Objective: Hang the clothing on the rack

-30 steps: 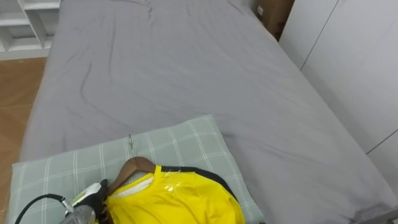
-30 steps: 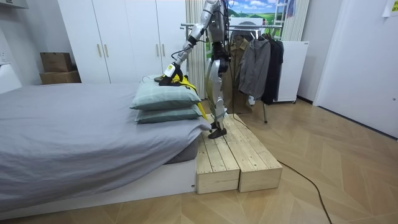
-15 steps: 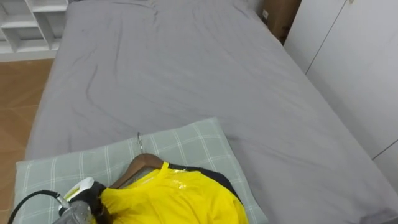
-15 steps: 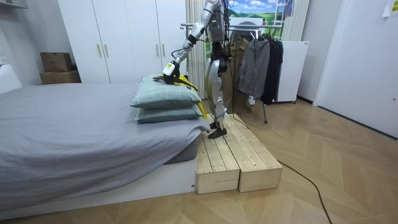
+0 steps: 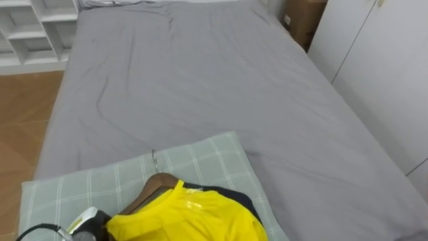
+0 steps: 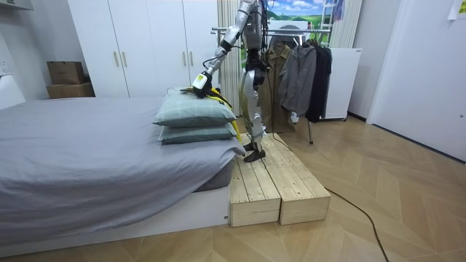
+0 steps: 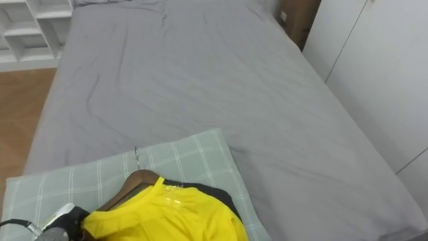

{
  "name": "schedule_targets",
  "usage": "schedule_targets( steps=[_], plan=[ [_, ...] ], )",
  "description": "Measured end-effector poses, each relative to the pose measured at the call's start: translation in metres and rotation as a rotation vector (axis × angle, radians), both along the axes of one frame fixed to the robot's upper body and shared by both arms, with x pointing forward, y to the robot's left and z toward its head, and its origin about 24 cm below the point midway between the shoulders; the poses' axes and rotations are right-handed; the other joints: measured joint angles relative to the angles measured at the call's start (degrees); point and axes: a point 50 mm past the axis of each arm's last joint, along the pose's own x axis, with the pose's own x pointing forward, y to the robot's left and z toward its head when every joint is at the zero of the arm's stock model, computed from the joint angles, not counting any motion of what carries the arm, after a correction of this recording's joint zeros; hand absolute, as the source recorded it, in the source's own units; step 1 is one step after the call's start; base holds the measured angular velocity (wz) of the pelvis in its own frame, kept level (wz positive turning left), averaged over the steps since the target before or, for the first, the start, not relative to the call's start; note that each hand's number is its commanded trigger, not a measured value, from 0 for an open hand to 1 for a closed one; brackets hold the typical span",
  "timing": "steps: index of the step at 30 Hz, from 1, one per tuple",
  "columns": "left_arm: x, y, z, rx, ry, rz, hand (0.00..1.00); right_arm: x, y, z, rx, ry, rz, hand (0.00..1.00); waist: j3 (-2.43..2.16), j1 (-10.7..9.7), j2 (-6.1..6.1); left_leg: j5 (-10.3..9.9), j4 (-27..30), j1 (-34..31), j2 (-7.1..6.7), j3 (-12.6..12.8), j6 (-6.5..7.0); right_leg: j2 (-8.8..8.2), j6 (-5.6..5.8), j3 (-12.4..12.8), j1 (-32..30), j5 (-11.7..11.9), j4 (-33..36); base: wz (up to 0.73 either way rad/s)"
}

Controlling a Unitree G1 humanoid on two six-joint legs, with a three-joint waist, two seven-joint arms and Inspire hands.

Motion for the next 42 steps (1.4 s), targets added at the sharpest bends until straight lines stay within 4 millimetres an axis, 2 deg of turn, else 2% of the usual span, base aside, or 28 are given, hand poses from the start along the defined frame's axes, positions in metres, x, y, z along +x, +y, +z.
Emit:
schedule_targets(
  steps=[8,12,15,18,20,22,24,26,30,37,42],
  plan=[
    [-0.002,0.0,-0.002,0.002,0.006,0.012,1.0,-0.007,0.0,0.0,-0.006,-0.004,-0.024,0.0,-0.11,0.0,0.15,0.0,0.1,0.9,0.02,0.1,0.0,-0.01,0.0,0.0,0.8,0.0,0.1,-0.01],
    [-0.005,-0.003,-0.004,-0.028,-0.002,0.03,1.0,-0.005,-0.003,0.001,-0.035,-0.024,-0.033,0.0,-0.6,-0.5,1.21,0.0,0.1,1.4,0.02,-0.1,-0.01,-0.04,0.01,0.0,1.4,0.0,0.1,0.02],
    [-0.005,-0.005,-0.005,-0.037,-0.011,0.027,1.0,-0.005,-0.003,0.001,-0.038,-0.035,-0.038,0.0,-0.65,-0.8,2.05,-0.1,-0.2,2.0,-0.01,-0.4,-0.09,0.01,0.01,0.1,2.0,0.0,0.1,0.01],
    [-0.002,-0.008,-0.003,-0.041,-0.047,0.017,1.0,-0.005,-0.004,0.002,-0.041,-0.044,-0.042,0.0,-0.5,-0.7,2.46,-0.1,-0.4,2.6,-0.04,-0.7,-0.12,0.0,0.0,-0.1,2.8,0.0,0.0,0.05],
    [-0.003,-0.009,-0.004,-0.063,-0.062,0.032,1.0,-0.005,-0.006,0.002,-0.046,-0.05,-0.054,0.0,-0.63,-0.8,2.68,-0.1,-0.4,3.1,-0.16,-1.0,-0.13,-0.06,0.0,-0.2,3.8,-0.1,-0.6,0.08],
    [-0.002,-0.01,-0.004,-0.085,-0.075,0.052,1.0,-0.006,-0.007,0.002,-0.051,-0.054,-0.048,0.0,-0.58,-0.9,2.81,0.0,-0.4,3.6,-0.31,-1.5,-0.16,-0.18,-0.01,-0.7,4.6,-0.1,-1.2,0.15],
    [-0.002,-0.014,-0.004,-0.116,-0.097,0.07,1.0,-0.005,-0.009,0.003,-0.056,-0.065,-0.062,0.0,-0.8,-0.9,3.03,0.0,-0.4,3.9,-0.53,-2.4,-0.15,-0.34,0.01,-1.6,5.6,-0.1,-2.0,0.2],
    [0.002,-0.019,-0.002,-0.138,-0.121,0.07,1.0,-0.004,-0.01,0.003,-0.065,-0.066,-0.062,0.0,-0.79,-0.9,3.18,0.2,-0.4,3.9,-0.82,-3.2,0.02,-0.61,0.17,-2.3,5.8,-0.2,-2.0,0.23],
    [0.011,-0.027,0.004,-0.145,-0.179,0.053,1.0,0.0,-0.01,0.004,-0.072,-0.09,-0.062,0.0,-0.81,-0.8,3.33,0.3,-0.1,3.7,-1.33,-4.6,0.27,-1.1,0.48,-3.7,6.2,-0.4,-2.0,0.19],
    [0.016,-0.034,0.012,-0.14,-0.265,0.043,1.0,0.015,-0.012,0.005,-0.07,-0.149,-0.089,0.0,-0.81,-0.5,3.33,0.6,-0.7,3.8,-1.71,-5.1,0.36,-1.38,0.6,-4.4,6.4,-0.5,-2.2,0.06],
    [0.026,-0.043,0.025,-0.131,-0.373,0.031,1.0,0.028,-0.011,0.007,-0.051,-0.239,-0.209,0.0,-0.75,0.1,3.37,0.7,-1.0,3.6,-1.96,-5.5,0.45,-1.52,0.64,-4.8,6.5,-0.5,-2.9,0.04]
  ],
)
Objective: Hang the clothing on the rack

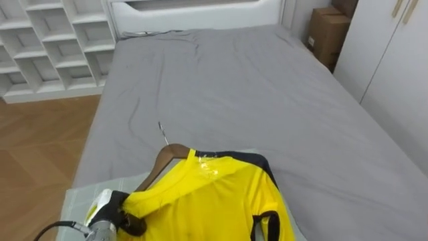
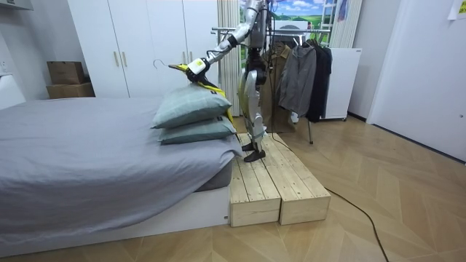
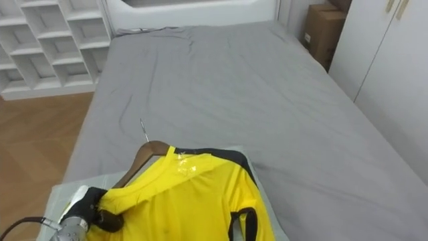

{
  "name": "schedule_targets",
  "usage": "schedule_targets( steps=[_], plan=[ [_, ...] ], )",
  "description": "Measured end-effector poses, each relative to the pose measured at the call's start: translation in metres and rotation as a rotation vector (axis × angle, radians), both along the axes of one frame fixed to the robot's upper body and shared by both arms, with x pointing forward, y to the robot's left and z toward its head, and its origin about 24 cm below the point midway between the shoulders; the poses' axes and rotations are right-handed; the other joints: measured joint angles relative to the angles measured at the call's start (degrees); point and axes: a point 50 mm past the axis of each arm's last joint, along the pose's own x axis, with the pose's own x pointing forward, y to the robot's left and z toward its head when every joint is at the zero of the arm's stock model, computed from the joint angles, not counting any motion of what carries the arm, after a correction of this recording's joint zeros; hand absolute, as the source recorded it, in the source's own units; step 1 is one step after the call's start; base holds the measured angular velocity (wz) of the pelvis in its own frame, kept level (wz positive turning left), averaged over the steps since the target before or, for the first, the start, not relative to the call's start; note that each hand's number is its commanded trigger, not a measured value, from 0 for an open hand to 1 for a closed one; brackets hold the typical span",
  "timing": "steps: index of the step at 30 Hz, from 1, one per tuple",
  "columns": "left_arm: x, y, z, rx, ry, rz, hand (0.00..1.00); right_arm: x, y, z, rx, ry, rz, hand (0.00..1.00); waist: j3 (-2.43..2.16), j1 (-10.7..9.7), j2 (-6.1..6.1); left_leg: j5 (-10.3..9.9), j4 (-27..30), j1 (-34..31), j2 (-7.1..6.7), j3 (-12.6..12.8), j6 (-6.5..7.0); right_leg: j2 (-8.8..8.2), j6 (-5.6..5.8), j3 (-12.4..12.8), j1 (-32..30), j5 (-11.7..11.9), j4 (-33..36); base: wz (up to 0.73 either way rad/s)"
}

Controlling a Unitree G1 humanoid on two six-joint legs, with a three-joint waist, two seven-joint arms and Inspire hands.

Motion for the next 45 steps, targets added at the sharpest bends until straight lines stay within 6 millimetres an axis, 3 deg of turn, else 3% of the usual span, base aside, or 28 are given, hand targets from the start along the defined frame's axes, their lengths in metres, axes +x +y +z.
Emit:
schedule_targets(
  steps=[11,14,17,25,29,33,37,43,45],
  plan=[
    [0.02,-0.017,0.062,-0.005,-0.39,-0.073,1.0,0.002,0.0,0.0,0.062,-0.047,-0.08,0.0,0.01,1.7,0.09,0.0,-0.2,0.7,-0.08,-0.6,-0.01,-0.02,0.01,-0.6,0.8,0.0,-0.1,0.02],
    [0.021,-0.017,0.065,0.018,-0.409,-0.083,1.0,-0.005,-0.001,-0.001,0.061,-0.025,-0.099,0.0,0.0,1.7,0.32,0.0,-0.1,1.4,-0.08,-0.7,-0.01,-0.01,0.0,-0.7,1.7,0.0,-0.1,0.0],
    [0.021,-0.012,0.07,0.037,-0.439,-0.069,1.0,-0.011,-0.005,-0.001,0.048,-0.01,-0.114,0.0,0.31,1.4,0.9,0.0,-0.3,1.3,-0.12,-1.0,-0.01,-0.02,0.01,-0.9,1.5,0.0,0.0,0.05],
    [0.019,-0.01,0.07,0.065,-0.457,-0.053,1.0,-0.022,-0.023,0.004,-0.118,0.092,0.035,0.0,0.37,0.9,0.88,0.0,-1.0,1.5,-0.43,-2.1,-0.04,-0.08,0.05,-1.7,1.8,0.0,0.0,0.05],
    [0.021,-0.011,0.08,0.074,-0.513,-0.059,1.0,-0.007,-0.036,0.011,-0.246,0.06,0.033,0.0,0.79,1.0,-0.4,0.4,-1.7,1.7,-1.13,-2.1,0.1,-0.63,0.41,-1.4,1.8,-1.0,-0.1,0.0],
    [0.013,-0.004,0.078,0.123,-0.526,-0.041,1.0,0.017,-0.048,0.022,-0.411,-0.018,0.091,0.0,0.23,1.4,-1.43,0.5,-1.8,1.8,-1.14,-2.0,0.07,-0.57,0.4,-1.5,1.6,-0.9,-0.1,-0.01],
    [0.009,-0.003,0.078,0.139,-0.53,-0.048,1.0,0.046,-0.055,0.037,-0.572,-0.142,0.157,0.0,0.17,2.3,-1.52,0.5,-1.7,1.7,-1.1,-2.0,0.07,-0.59,0.4,-1.5,1.6,-0.9,0.0,0.01],
    [0.006,-0.008,0.085,0.154,-0.573,-0.076,1.0,0.098,-0.055,0.076,-0.737,-0.442,0.207,0.0,-0.13,3.2,-1.98,0.6,-1.7,3.0,-0.99,-2.9,-0.02,-0.57,0.29,-3.0,3.2,-0.6,0.2,0.07],
    [0.006,-0.009,0.089,0.16,-0.585,-0.09,1.0,0.116,-0.054,0.099,-0.797,-0.572,0.236,0.0,-0.26,3.9,-2.21,0.6,-1.6,3.3,-0.98,-3.3,-0.03,-0.58,0.29,-3.2,3.6,-0.6,0.1,0.08]
  ],
)
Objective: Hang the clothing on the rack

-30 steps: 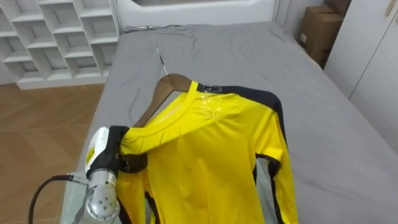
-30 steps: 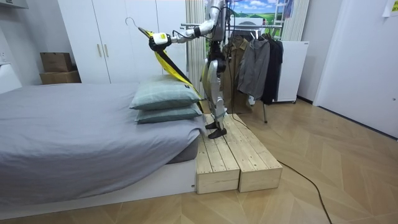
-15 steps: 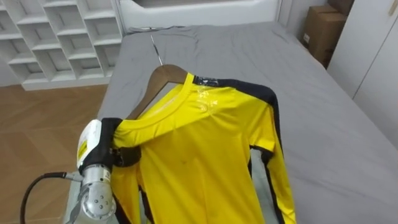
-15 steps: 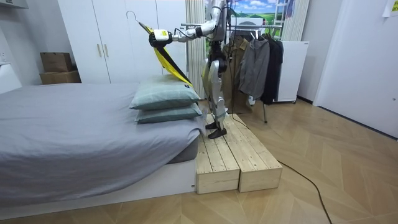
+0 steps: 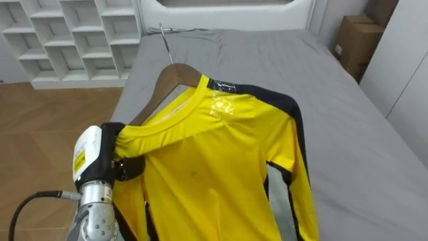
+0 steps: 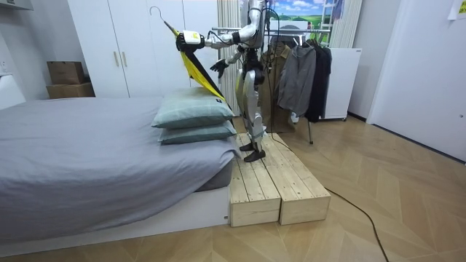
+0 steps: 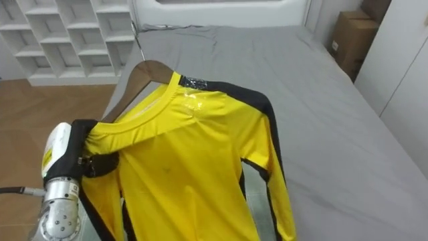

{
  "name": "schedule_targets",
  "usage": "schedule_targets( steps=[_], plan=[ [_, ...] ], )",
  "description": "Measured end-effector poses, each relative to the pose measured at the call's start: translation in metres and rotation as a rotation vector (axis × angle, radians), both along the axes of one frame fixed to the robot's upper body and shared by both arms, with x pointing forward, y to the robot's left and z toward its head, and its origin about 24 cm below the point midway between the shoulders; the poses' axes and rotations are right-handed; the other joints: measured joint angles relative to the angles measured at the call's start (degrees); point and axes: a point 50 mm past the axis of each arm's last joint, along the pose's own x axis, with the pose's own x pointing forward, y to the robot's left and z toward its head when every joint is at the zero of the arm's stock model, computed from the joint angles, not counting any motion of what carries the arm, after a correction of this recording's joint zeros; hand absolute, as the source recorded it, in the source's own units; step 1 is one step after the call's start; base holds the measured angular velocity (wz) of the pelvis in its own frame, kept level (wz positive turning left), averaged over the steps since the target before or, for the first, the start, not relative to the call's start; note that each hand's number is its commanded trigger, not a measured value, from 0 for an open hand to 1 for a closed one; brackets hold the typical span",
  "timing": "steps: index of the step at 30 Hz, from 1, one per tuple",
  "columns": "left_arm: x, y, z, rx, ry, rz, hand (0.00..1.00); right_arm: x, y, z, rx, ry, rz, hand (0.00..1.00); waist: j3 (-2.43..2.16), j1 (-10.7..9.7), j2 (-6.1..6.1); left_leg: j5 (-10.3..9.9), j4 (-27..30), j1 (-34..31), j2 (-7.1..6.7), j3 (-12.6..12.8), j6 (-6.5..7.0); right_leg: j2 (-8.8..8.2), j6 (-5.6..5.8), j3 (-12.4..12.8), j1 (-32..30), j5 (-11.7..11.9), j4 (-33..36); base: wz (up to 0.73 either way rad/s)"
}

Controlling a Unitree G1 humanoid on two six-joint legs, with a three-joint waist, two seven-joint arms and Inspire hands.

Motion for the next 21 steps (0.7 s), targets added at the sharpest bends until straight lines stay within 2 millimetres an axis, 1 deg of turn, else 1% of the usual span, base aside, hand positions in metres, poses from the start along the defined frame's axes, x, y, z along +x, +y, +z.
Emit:
schedule_targets(
  steps=[1,3,6,10,13,15,18,19,20,21],
  plan=[
    [-0.001,0.0,0.001,0.003,-0.003,-0.005,1.0,0.004,0.0,0.005,-0.022,-0.018,0.019,0.0,-0.03,0.0,-0.07,0.0,0.0,0.0,0.0,0.0,0.0,0.0,0.0,0.2,0.0,0.0,0.0,0.05],
    [-0.007,-0.002,0.004,0.009,-0.017,-0.023,1.0,0.019,0.006,0.025,-0.119,-0.084,0.113,0.0,-0.04,0.1,-0.25,0.0,0.1,0.0,0.0,-0.2,0.0,-0.02,0.0,0.1,0.0,0.0,0.0,0.04],
    [-0.008,-0.004,0.005,0.027,-0.01,-0.048,1.0,0.03,0.013,0.039,-0.177,-0.122,0.197,0.0,-0.1,0.6,-0.69,0.0,0.1,0.0,-0.01,-0.2,0.0,-0.02,0.0,0.1,0.2,0.0,-0.1,0.0],
    [-0.007,-0.007,0.005,0.071,0.006,-0.076,1.0,0.041,0.024,0.053,-0.212,-0.14,0.294,0.0,-0.07,1.3,-0.71,0.0,0.0,0.1,-0.04,-0.2,0.0,-0.02,0.0,0.2,0.2,0.0,-0.1,0.0],
    [-0.008,-0.009,0.004,0.104,0.014,-0.087,1.0,0.05,0.038,0.066,-0.246,-0.165,0.392,0.0,0.0,1.5,-0.59,0.0,0.0,0.4,-0.03,-0.1,0.0,-0.03,0.0,0.3,0.6,0.0,-0.2,-0.01],
    [-0.008,-0.01,0.005,0.123,0.011,-0.093,1.0,0.058,0.053,0.078,-0.282,-0.198,0.476,0.0,0.03,1.6,-0.55,0.0,0.1,0.4,0.0,-0.1,0.0,0.0,0.0,0.5,0.6,0.0,-0.2,-0.02],
    [-0.008,-0.014,0.007,0.118,0.003,-0.109,1.0,0.063,0.067,0.084,-0.285,-0.208,0.555,0.0,0.27,2.0,-0.31,0.0,0.1,0.9,0.0,-0.1,0.0,0.0,0.0,0.6,0.9,0.0,-0.2,0.0],
    [-0.008,-0.014,0.008,0.119,0.0,-0.113,1.0,0.063,0.069,0.084,-0.285,-0.204,0.567,0.0,0.28,2.3,-0.29,0.0,0.0,0.9,0.0,0.0,0.0,0.0,0.0,0.6,0.9,0.0,-0.1,-0.09],
    [-0.008,-0.017,0.01,0.119,-0.012,-0.122,1.0,0.064,0.073,0.082,-0.286,-0.192,0.591,0.0,0.4,3.1,-0.23,0.0,-0.2,1.1,0.01,0.5,0.0,0.02,0.0,1.1,0.9,0.0,-0.2,-0.14],
    [-0.008,-0.019,0.012,0.118,-0.022,-0.129,1.0,0.064,0.077,0.081,-0.292,-0.179,0.612,0.0,0.58,3.4,-0.12,0.0,-0.2,1.1,0.02,0.6,0.0,0.04,0.0,1.4,0.9,0.0,-0.2,-0.13]
  ],
)
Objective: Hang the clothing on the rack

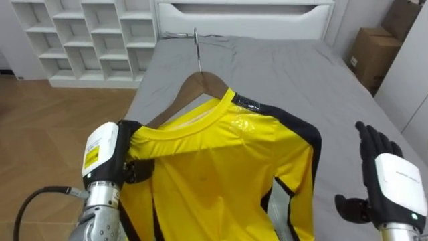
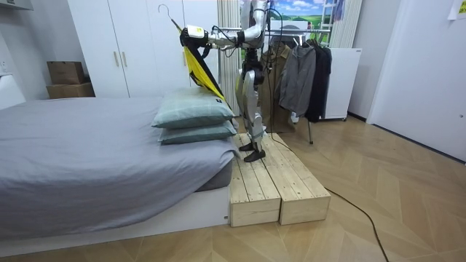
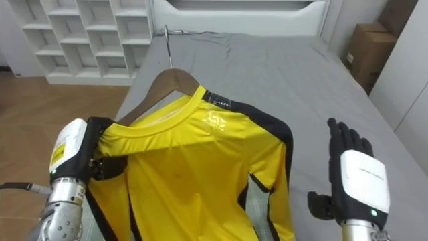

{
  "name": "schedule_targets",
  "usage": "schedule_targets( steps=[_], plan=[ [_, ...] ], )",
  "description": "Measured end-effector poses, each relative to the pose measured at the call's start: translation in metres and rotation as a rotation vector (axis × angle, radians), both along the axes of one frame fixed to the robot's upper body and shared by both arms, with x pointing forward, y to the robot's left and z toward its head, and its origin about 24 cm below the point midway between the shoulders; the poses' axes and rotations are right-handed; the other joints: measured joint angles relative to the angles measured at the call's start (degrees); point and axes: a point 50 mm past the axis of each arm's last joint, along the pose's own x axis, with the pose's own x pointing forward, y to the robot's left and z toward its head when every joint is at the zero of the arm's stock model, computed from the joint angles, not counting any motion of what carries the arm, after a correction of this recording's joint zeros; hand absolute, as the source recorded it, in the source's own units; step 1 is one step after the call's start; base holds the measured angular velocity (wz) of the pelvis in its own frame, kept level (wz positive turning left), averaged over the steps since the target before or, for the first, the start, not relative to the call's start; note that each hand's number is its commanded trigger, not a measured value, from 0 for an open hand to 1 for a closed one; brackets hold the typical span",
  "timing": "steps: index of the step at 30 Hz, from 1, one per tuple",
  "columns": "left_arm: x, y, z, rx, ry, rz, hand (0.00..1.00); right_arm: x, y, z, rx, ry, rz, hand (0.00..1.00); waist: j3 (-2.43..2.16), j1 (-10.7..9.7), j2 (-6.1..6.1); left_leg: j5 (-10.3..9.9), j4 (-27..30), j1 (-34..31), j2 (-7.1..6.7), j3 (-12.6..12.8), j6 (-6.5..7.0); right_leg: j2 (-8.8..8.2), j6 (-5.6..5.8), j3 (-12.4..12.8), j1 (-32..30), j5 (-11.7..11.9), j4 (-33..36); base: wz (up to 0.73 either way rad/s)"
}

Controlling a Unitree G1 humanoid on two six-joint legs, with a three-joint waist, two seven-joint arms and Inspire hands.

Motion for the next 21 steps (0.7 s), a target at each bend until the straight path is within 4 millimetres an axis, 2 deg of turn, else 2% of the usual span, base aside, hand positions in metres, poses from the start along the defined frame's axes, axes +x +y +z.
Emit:
schedule_targets(
  steps=[4,9,21],
  plan=[
    [-0.002,-0.006,0.0,0.005,-0.007,-0.027,1.0,0.003,0.01,0.003,-0.018,-0.001,0.049,0.0,0.11,0.7,0.15,0.0,-0.2,-0.2,-0.01,0.1,0.0,0.01,0.01,0.0,-0.4,0.0,0.2,-0.01],
    [-0.005,-0.011,-0.003,-0.021,-0.01,-0.022,1.0,0.004,0.005,0.011,-0.04,-0.029,0.053,0.0,0.26,1.4,-0.08,0.0,-0.5,-0.3,-0.01,0.0,-0.01,0.12,0.01,0.2,-0.5,0.0,0.1,0.0],
    [-0.006,-0.013,0.002,-0.018,-0.039,-0.02,1.0,0.005,0.006,0.014,-0.023,-0.044,0.042,0.0,0.2,1.3,-0.05,0.0,-0.3,-1.3,-0.01,0.0,-0.01,0.11,0.01,0.2,-1.4,0.0,0.1,0.0]
  ],
)
